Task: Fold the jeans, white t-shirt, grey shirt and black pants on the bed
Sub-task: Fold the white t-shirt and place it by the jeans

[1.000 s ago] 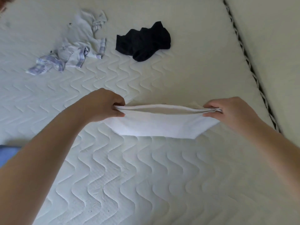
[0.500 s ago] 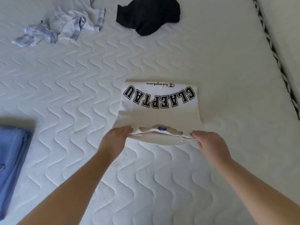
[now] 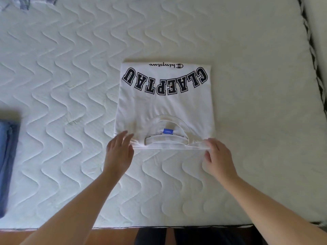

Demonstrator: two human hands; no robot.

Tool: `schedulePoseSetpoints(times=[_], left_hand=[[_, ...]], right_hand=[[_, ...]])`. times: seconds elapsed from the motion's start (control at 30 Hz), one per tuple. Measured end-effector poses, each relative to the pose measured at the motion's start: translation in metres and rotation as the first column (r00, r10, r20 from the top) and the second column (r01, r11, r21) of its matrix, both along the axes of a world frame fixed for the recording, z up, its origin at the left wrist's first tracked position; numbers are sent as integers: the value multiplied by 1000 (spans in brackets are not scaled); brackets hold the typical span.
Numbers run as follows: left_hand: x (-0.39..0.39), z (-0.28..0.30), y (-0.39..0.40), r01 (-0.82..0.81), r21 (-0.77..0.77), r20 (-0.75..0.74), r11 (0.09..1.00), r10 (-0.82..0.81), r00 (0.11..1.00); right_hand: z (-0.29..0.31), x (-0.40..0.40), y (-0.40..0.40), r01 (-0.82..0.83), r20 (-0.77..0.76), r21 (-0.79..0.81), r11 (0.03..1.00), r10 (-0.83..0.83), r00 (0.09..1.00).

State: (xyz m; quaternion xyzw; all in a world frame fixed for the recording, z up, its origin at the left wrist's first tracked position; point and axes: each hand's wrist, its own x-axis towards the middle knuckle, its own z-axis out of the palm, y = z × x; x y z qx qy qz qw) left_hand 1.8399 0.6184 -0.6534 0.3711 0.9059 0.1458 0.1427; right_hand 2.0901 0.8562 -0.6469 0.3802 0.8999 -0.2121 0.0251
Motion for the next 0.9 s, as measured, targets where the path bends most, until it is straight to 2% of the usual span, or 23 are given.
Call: schedulePoseSetpoints(times=[0.07,0.13,0.17,0.2,0.23,0.3,0.4,0.47,0.53,0.6,0.73,0.83,0.9], left_hand=[[-19,1,6,-245,44,93,969,240,966],[-39,-2,11,-504,-13,285,863,486,826],[-48,-4,14,-599,-43,376,799,569,731],[-54,-7,16,-655,-65,440,753,611,659],[-59,-9,16,-672,-80,466,737,623,628],[-66,-15,15,-684,-87,480,724,632,608],[-76,-20,15,-724,-73,525,686,644,557],[-83,-22,14,-733,-59,563,678,629,536],[-88,-26,9,-737,-60,602,673,614,511],[-88,-30,2,-725,-102,580,681,633,513],[-80,-32,2,-593,-194,420,781,613,669],[-77,-28,8,-483,-233,419,844,535,734],[-77,-26,8,-422,-267,423,867,498,757]], right_hand=[[-1,-10,17,297,-99,-102,949,-307,947],[-4,-23,35,527,-46,-324,786,-569,821],[-7,-30,43,587,-5,-391,709,-640,768],[-10,-36,48,602,27,-417,681,-653,757],[-14,-40,52,582,41,-410,703,-623,781],[-19,-45,56,555,77,-368,746,-571,818],[-20,-48,59,557,59,-340,757,-574,816],[-21,-48,61,556,37,-367,745,-586,809],[-24,-44,62,587,25,-470,659,-655,755],[-28,-38,62,636,57,-540,551,-730,681],[-35,-32,58,663,132,-383,643,-672,728],[-33,-38,55,640,102,-369,674,-655,749],[-34,-40,54,616,169,-384,688,-603,780]])
